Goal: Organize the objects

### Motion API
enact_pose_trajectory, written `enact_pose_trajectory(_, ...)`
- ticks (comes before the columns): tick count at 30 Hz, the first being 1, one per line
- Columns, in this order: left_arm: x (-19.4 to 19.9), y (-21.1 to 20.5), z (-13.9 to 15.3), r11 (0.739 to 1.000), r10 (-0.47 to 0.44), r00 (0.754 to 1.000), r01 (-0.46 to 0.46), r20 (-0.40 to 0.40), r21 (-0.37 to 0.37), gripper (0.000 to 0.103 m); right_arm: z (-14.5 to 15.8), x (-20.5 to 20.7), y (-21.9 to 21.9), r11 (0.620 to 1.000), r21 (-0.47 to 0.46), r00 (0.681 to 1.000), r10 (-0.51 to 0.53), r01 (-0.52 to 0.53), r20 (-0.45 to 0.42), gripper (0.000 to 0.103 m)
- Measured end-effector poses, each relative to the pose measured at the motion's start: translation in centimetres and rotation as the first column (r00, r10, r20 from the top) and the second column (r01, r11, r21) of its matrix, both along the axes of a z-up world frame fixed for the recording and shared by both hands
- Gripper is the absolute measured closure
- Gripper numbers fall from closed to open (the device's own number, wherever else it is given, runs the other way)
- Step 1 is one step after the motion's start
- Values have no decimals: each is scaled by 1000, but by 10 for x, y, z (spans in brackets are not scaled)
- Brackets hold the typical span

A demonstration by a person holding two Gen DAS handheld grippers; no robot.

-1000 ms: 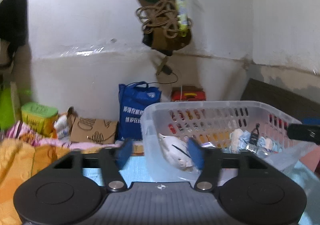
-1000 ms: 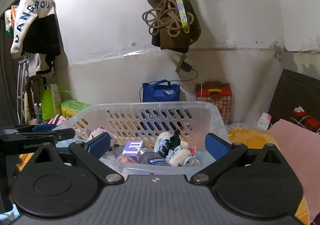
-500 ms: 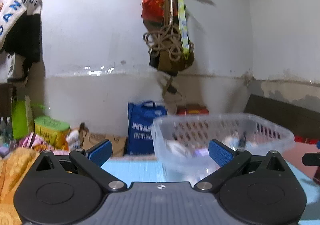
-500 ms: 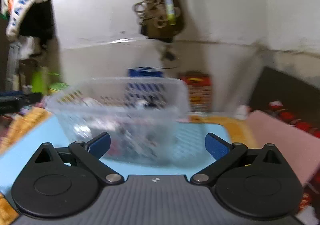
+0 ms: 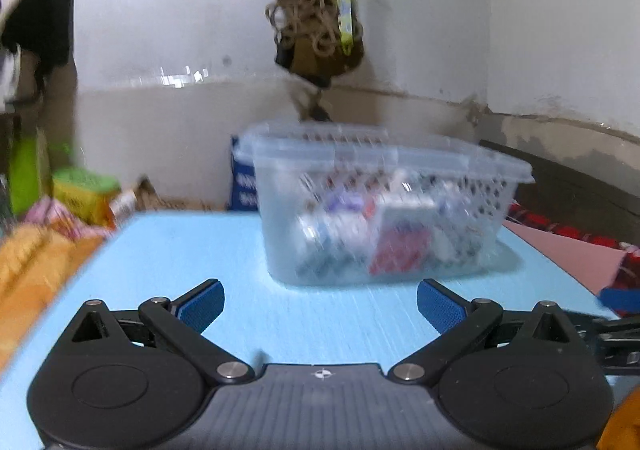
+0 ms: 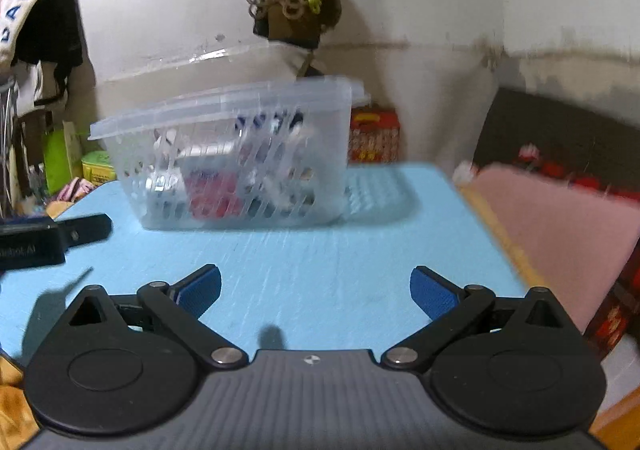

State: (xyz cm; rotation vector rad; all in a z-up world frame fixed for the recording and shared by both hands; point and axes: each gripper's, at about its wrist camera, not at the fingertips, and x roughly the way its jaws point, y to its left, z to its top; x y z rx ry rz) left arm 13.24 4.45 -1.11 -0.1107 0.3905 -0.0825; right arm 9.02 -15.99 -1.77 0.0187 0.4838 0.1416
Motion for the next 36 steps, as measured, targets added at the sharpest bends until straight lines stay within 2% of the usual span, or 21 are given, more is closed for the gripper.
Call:
enact_pose_trajectory(2, -2, 2, -4, 1000, -17, 1000, 17, -11, -15, 0, -5, -2, 4, 1000, 3, 1000, 14, -14, -13, 0)
enact_pose_trajectory(4, -1, 2, 1, 1000, -7, 1000, 7, -6, 10, 0, 1, -1, 8, 1000, -26, 1000, 3, -2, 18, 0)
enact_pose_trajectory(7, 7, 2, 20, 1000, -1, 1000, 1, 10, 26, 0, 25, 1, 6, 999, -41, 996, -16, 19, 87, 0)
enact_pose_trajectory(12, 25, -1, 53, 999, -10, 999, 8, 32, 40, 0, 70, 31, -3, 999, -4, 997, -34, 34, 69, 0)
enact_pose_trajectory(16, 40, -5, 83, 998, 0, 998, -3, 56, 63, 0, 104, 48, 0, 999, 1, 993, -42, 43, 113, 0)
enact_pose_trajectory(19, 52, -9, 101, 996, 5, 999, -9, 47, 83, 0, 120, 57, 13, 997, -69, 988, -31, 42, 149, 0)
enact_pose_trajectory(24, 69, -10, 113, 995, 3, 1000, -3, -4, 96, 0, 128, 75, 25, 990, -136, 993, -17, 32, 113, 0)
enact_pose_trajectory(31, 67, -5, 116, 995, 24, 1000, -23, -7, 100, 0, 129, 76, 15, 996, -82, 996, -27, 34, 80, 0)
enact_pose_trajectory(36, 65, -1, 119, 994, 35, 999, -35, -5, 103, 0, 128, 74, 17, 994, -105, 997, -27, 34, 69, 0)
